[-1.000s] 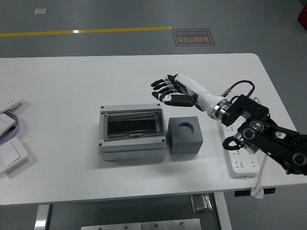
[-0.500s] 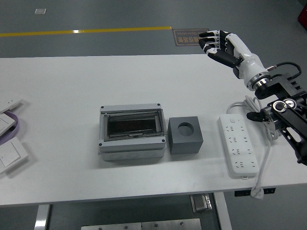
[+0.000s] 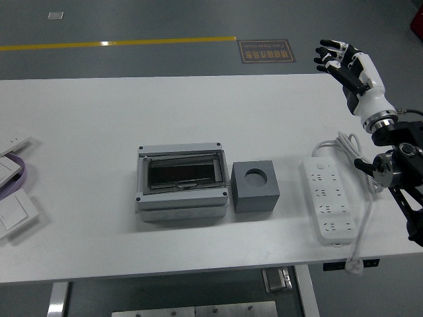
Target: Pick up the cylinder from the cube,place it in the box,flap close box
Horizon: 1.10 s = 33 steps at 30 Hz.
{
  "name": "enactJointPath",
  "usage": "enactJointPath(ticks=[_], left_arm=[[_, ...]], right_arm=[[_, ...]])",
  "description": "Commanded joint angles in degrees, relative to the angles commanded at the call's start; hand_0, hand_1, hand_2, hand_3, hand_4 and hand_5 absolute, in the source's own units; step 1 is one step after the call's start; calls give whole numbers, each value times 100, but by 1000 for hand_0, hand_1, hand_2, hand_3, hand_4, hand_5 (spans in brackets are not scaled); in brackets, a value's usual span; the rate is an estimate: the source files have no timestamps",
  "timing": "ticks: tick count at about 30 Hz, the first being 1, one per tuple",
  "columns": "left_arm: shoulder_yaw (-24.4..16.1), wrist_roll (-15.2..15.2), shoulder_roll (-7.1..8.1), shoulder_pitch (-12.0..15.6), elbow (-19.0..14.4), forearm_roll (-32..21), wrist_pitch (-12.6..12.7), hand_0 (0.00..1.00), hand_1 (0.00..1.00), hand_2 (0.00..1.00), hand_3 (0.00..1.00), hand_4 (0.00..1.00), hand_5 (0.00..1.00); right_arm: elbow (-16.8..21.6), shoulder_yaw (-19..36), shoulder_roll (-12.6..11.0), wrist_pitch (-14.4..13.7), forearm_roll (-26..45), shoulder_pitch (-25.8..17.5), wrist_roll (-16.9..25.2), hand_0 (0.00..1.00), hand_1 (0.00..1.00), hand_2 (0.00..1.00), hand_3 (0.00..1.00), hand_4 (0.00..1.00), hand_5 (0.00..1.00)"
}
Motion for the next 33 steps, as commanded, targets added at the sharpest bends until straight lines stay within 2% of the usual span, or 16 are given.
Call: enactJointPath(ticks=[5, 6, 11, 12, 17, 18, 23, 24, 29, 30, 33], left_arm=[[-246, -15, 36, 157, 5, 14, 17, 600, 511, 561, 618, 711, 199], [-274, -23, 44, 159, 14, 7, 20, 600, 511, 561, 618, 713, 200], [-415, -61, 64, 120, 44, 42, 10, 600, 511, 561, 618, 713, 200], [-410, -65, 63, 115, 50, 32, 7, 601, 512, 562, 619, 714, 201], [-349, -77, 64, 83, 86, -43, -10, 601, 512, 562, 619, 714, 201], [-347, -82, 69, 75, 95, -55, -12, 600, 512, 561, 619, 715, 202], [-331, -94, 80, 43, 123, -100, -20, 600, 512, 561, 619, 715, 202], [-318, -95, 80, 37, 128, -114, -22, 601, 512, 561, 619, 716, 203], [-274, -97, 86, 14, 131, -142, -24, 601, 512, 561, 619, 716, 203], [-247, -95, 89, 7, 128, -143, -24, 601, 513, 561, 620, 717, 204], [-170, -88, 91, -15, 113, -135, -25, 601, 513, 561, 620, 717, 204]], right_arm=[[108, 79, 115, 7, 174, -350, 186, 768, 727, 747, 709, 751, 344], [97, 67, 133, 7, 218, -373, 207, 761, 716, 739, 779, 786, 433], [63, 5, 205, 22, 328, -417, 239, 761, 716, 739, 779, 786, 433], [65, 2, 217, 20, 321, -415, 228, 749, 707, 728, 744, 765, 394], [91, 60, 251, -5, 315, -458, 181, 749, 707, 728, 744, 765, 394], [97, 79, 244, -6, 322, -485, 175, 742, 723, 751, 778, 768, 381], [115, 144, 176, 2, 335, -604, 158, 742, 723, 751, 778, 768, 381], [112, 151, 161, 5, 329, -621, 154, 777, 741, 786, 801, 808, 449], [114, 174, 152, 7, 284, -642, 148, 777, 741, 786, 801, 808, 449], [115, 179, 155, 11, 272, -642, 144, 775, 738, 782, 791, 827, 517], [132, 185, 149, 33, 225, -636, 113, 775, 738, 782, 791, 827, 517]])
